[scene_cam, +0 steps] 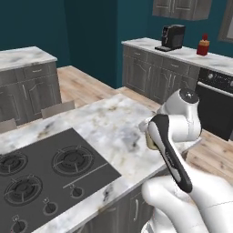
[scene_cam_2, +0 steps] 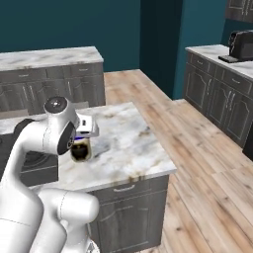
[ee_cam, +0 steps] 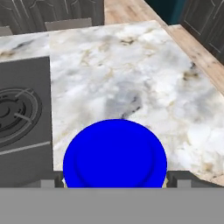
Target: Move the ketchup and mayonnaise from the cabinet to the dining counter.
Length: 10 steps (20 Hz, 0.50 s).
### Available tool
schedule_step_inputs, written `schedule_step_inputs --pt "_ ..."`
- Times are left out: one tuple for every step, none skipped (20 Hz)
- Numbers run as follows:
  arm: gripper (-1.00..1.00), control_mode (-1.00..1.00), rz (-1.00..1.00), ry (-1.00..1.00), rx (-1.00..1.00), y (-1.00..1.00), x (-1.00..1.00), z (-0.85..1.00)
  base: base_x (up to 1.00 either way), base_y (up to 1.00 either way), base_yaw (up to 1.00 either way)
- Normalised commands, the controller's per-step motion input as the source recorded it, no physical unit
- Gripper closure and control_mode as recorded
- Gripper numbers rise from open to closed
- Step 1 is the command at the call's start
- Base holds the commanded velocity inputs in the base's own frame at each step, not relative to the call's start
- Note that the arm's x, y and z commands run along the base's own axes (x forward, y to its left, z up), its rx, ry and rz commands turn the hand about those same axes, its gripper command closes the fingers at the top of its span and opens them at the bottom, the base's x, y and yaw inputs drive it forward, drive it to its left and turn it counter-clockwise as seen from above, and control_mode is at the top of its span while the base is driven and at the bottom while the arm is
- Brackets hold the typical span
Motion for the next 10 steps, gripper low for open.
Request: schedule_step_inputs --pt "1.00 -1.00 0.06 -0.02 0.03 0.00 0.18 -0.46 0.00 0.00 0.00" --pt "1.00 -1.00 0.06 -0.03 0.04 0.00 0.22 -0.46 0.00 0.00 0.00" --pt "1.00 -1.00 0.06 -0.06 0.06 0.00 0.29 -0.47 0.00 0.00 0.00" --pt "1.00 -1.00 0.06 -0.08 0.07 0.00 0.30 -0.47 0.00 0.00 0.00" --pt "1.00 -1.00 0.06 -0.07 0.08 0.00 0.34 -0.44 0.00 0.00 0.00" --pt "1.00 -1.00 0.06 -0.08 0.09 0.00 0.34 -0.44 0.00 0.00 0.00" --pt "1.00 -1.00 0.07 -0.07 0.09 0.00 0.36 -0.44 0.00 0.00 0.00" --pt "1.00 -1.00 0.07 -0.07 0.09 0.00 0.42 -0.41 0.00 0.00 0.00" --pt "1.00 -1.00 0.08 -0.06 0.09 0.00 0.42 -0.42 0.00 0.00 0.00" --pt "1.00 -1.00 0.08 -0.04 0.08 0.00 0.44 -0.44 0.00 0.00 0.00"
